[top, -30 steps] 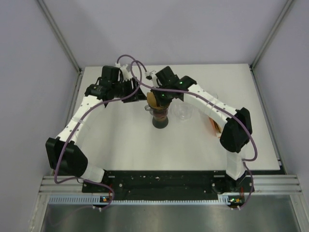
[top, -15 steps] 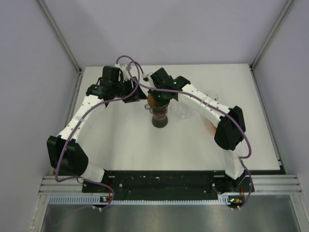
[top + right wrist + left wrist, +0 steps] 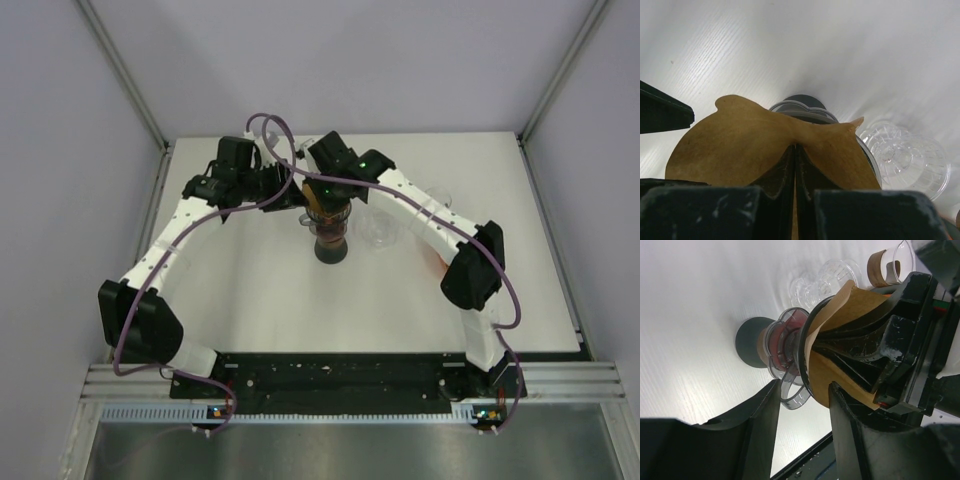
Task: Place the coffee filter in the dripper
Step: Place the coffee filter in the coffee dripper, then move the coffee server to the center of the board, then pick up the coffee server from the center of the board, then place the coffee server at the center of the board.
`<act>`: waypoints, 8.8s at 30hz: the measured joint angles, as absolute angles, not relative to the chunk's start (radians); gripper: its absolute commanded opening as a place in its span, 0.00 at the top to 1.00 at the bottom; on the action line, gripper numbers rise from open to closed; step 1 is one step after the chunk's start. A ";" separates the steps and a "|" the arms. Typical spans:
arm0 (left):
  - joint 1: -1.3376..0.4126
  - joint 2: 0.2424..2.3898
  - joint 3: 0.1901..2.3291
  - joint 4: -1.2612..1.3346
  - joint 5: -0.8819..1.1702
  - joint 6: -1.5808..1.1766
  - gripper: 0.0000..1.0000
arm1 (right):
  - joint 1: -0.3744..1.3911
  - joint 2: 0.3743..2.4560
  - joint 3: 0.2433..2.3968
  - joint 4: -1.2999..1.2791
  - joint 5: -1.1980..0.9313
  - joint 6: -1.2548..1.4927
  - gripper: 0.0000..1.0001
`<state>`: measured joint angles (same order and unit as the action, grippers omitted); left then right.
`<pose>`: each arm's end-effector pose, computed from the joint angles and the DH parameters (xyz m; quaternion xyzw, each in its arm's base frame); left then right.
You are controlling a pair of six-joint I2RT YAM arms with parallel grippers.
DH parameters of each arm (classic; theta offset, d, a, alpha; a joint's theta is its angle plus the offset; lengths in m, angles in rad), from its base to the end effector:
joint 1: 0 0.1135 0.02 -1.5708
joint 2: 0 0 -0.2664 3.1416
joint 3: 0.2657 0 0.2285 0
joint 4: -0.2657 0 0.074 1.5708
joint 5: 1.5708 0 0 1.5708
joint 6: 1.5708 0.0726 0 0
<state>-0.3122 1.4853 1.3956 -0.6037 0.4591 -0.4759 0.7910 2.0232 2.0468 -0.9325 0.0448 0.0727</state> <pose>0.3034 -0.1317 0.3300 0.0243 0.8865 -0.3490 0.3028 0.3156 0.3145 0.3027 -0.3255 0.8877 0.1167 0.3039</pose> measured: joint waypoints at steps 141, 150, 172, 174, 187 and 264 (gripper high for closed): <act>0.099 1.334 1.314 -0.506 0.552 -0.382 0.32 | 0.885 1.961 0.947 0.416 0.113 -1.571 1.00; 0.133 1.351 1.314 -0.498 0.566 -0.387 0.32 | 0.834 2.134 1.155 0.441 0.099 -1.560 1.00; 0.161 1.370 1.299 -0.492 0.591 -0.339 0.01 | 0.946 1.625 0.909 0.319 -0.047 -1.209 0.01; 0.166 1.361 1.290 -0.492 0.590 -0.333 0.01 | 0.953 1.557 0.910 0.280 -0.052 -1.104 0.01; 0.215 1.298 1.234 -0.478 0.614 -0.331 0.02 | 0.575 1.335 1.145 -0.191 0.173 -0.210 0.39; 0.268 1.283 1.215 -0.441 0.683 -0.369 0.09 | 0.802 1.717 1.501 -0.638 0.148 0.301 1.00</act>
<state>0.2676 1.2831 1.2152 -0.4412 0.6834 -0.3691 0.8024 1.7168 1.5009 -0.6384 0.1482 0.3008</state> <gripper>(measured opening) 0.909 0.028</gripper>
